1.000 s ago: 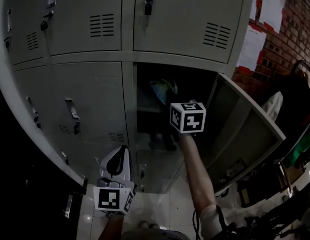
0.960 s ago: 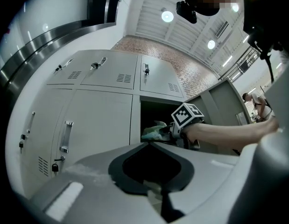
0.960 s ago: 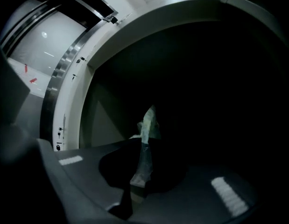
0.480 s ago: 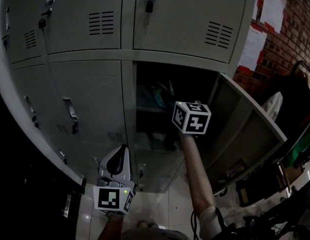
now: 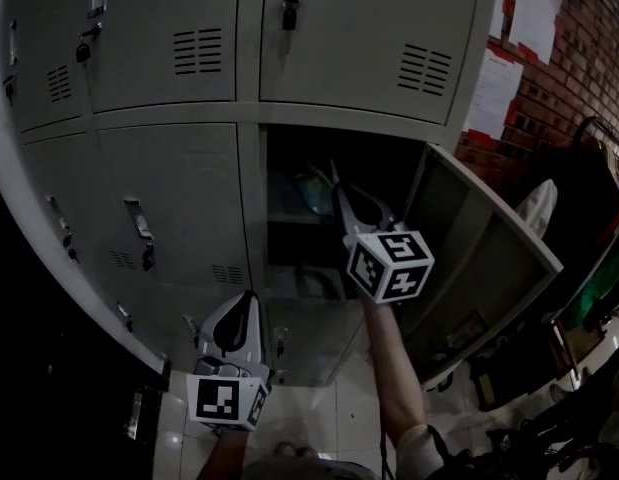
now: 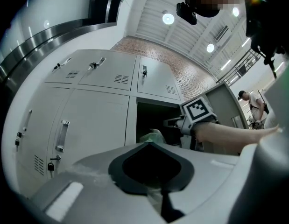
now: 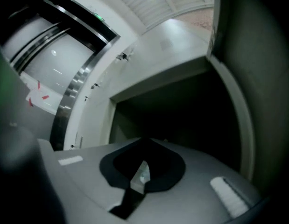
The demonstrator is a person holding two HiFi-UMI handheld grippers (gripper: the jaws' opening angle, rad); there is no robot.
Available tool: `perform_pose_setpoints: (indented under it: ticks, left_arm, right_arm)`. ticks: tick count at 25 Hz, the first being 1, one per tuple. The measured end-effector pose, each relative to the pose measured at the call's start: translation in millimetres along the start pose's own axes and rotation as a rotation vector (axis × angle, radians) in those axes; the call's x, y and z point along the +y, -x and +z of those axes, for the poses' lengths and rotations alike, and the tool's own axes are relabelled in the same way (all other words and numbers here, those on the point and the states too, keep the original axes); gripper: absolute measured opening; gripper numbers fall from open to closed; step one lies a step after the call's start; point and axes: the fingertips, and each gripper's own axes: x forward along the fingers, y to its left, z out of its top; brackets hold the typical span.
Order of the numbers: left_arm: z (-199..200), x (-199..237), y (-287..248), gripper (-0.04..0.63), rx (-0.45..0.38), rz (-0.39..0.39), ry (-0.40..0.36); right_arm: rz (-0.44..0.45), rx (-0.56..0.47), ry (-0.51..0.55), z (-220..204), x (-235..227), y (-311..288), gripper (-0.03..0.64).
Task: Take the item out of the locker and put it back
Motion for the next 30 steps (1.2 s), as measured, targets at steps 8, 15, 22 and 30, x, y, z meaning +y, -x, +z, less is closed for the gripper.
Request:
perform_pose_setpoints:
  ticks: [8, 15, 22, 30]
  left_arm:
    - [-8.8, -9.3, 13.8, 0.005, 0.027, -0.014, 0.005]
    - [-19.9, -38.0, 16.9, 0.005, 0.021, -0.087, 0.024]
    - [-17.5, -47.3, 17.6, 0.005, 0.027, -0.114, 0.021]
    - [-32.6, -35.0, 43.5, 0.005, 0.072, -0.129, 0.033]
  right_arm:
    - [-0.097, -0.103, 0.016, -17.7, 49.7, 143.1, 0.003]
    - [-0.184, 0.045, -0.112, -103.1, 58.0, 209.4, 0.003]
    - [-0.174, 0.035, -0.101, -93.8, 62.8, 209.1, 0.003]
    - [-0.163, 0.052, -0.175, -103.3, 99.7, 222.7, 0.003]
